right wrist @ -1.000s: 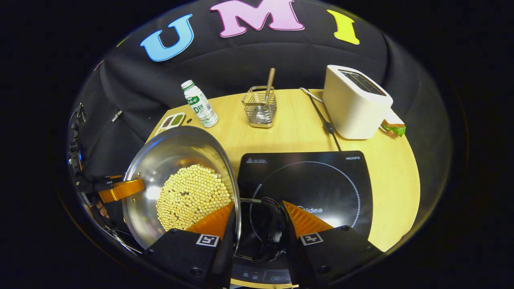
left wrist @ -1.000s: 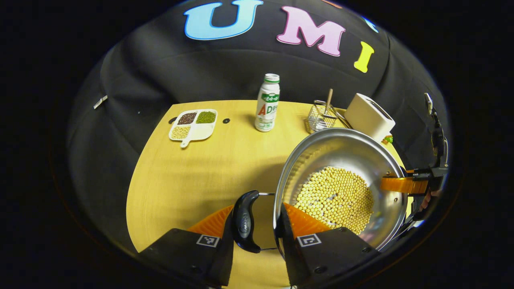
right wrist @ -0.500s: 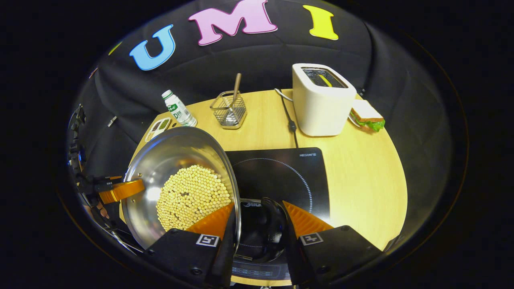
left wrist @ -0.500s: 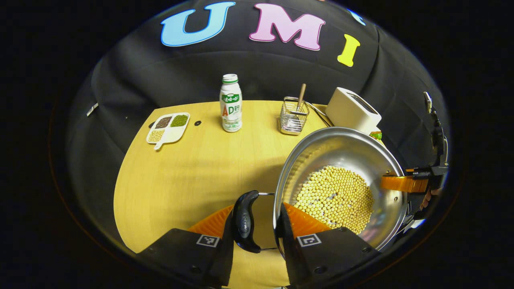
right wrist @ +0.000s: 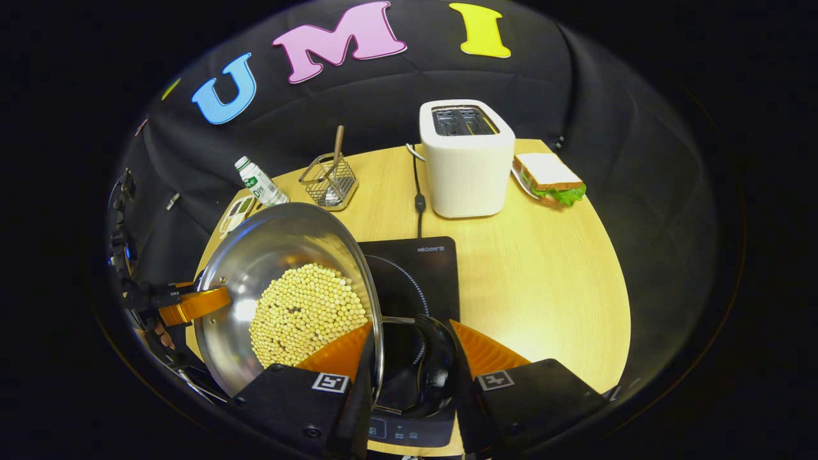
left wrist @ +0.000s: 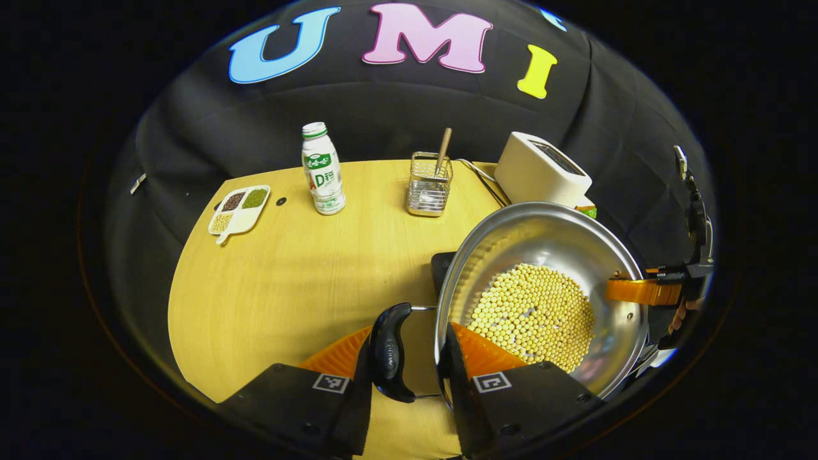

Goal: First push the handle of the pot to place it horizontally, then grasp the pot with both hands and set it on the induction cooktop.

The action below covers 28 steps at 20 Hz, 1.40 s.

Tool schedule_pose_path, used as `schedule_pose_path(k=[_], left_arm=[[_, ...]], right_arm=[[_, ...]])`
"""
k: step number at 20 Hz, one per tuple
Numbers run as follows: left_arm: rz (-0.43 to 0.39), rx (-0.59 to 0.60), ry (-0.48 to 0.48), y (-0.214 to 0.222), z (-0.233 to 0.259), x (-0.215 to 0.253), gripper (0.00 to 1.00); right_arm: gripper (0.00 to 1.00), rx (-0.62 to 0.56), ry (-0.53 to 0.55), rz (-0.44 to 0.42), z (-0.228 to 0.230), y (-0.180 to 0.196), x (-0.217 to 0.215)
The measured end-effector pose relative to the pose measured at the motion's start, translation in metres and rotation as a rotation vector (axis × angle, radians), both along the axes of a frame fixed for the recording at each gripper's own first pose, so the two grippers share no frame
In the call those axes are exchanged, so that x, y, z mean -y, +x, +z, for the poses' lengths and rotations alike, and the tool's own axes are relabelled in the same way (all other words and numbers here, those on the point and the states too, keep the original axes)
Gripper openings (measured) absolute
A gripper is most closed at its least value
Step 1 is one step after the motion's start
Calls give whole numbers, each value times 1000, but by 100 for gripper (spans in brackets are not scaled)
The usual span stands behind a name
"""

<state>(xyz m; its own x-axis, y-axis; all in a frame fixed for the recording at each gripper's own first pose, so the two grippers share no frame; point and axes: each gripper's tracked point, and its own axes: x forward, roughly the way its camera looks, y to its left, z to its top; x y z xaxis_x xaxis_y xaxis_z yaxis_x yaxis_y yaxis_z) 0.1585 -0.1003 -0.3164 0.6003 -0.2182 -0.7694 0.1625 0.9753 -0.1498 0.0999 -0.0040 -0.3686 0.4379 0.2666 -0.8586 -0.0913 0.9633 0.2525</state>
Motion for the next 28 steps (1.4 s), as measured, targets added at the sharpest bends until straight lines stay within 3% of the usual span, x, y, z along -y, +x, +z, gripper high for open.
schedule_pose_path(k=[9,13,14,28], left_arm=[[5,-10,5,12,-15,41,58],[12,-14,10,19,-22,41,55],[15,-14,10,20,-23,40,58],[30,-33,-2,27,-35,33,56]], right_arm=[[58,-18,5,1,-26,14,38],[58,-22,8,2,-36,20,37],[53,-24,10,5,-38,21,35],[58,-30,33,4,-52,30,28]])
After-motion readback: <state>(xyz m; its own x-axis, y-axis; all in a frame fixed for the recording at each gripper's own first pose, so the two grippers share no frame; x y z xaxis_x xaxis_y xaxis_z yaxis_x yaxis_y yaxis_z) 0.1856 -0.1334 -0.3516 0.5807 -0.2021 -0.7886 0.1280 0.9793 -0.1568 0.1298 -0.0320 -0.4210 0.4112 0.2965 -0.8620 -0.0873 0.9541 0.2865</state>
